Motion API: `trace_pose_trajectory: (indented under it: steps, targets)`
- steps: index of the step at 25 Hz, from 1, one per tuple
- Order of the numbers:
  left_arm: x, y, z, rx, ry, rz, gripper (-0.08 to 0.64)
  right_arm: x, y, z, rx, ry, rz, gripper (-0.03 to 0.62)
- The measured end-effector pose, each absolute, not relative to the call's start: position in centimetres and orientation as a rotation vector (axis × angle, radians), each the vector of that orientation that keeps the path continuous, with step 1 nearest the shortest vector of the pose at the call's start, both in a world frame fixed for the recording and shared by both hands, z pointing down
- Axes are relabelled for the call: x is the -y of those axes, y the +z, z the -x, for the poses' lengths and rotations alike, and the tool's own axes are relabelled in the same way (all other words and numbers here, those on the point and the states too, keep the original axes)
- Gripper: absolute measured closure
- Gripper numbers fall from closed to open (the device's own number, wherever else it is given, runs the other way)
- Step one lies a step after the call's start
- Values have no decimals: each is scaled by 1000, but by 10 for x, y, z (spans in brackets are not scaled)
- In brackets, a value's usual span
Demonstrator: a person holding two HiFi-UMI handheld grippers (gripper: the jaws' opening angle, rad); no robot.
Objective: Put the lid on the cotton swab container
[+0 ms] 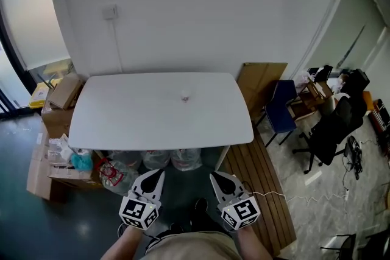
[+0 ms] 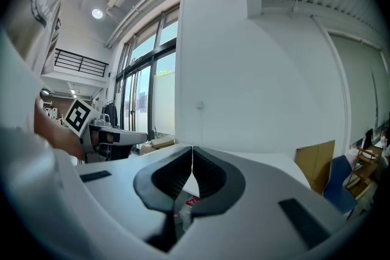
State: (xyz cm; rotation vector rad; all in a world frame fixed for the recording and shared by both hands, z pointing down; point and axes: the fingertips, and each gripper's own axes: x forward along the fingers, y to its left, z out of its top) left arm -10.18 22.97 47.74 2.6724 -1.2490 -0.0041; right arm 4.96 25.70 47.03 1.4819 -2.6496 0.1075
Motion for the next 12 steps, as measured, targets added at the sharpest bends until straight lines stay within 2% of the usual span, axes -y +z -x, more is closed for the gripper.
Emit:
trace_pose_trajectory:
  steps: [12]
  targets:
    - [-149, 483, 87, 1308, 0, -2630, 545, -158, 468, -67, 2698, 88, -1435, 575]
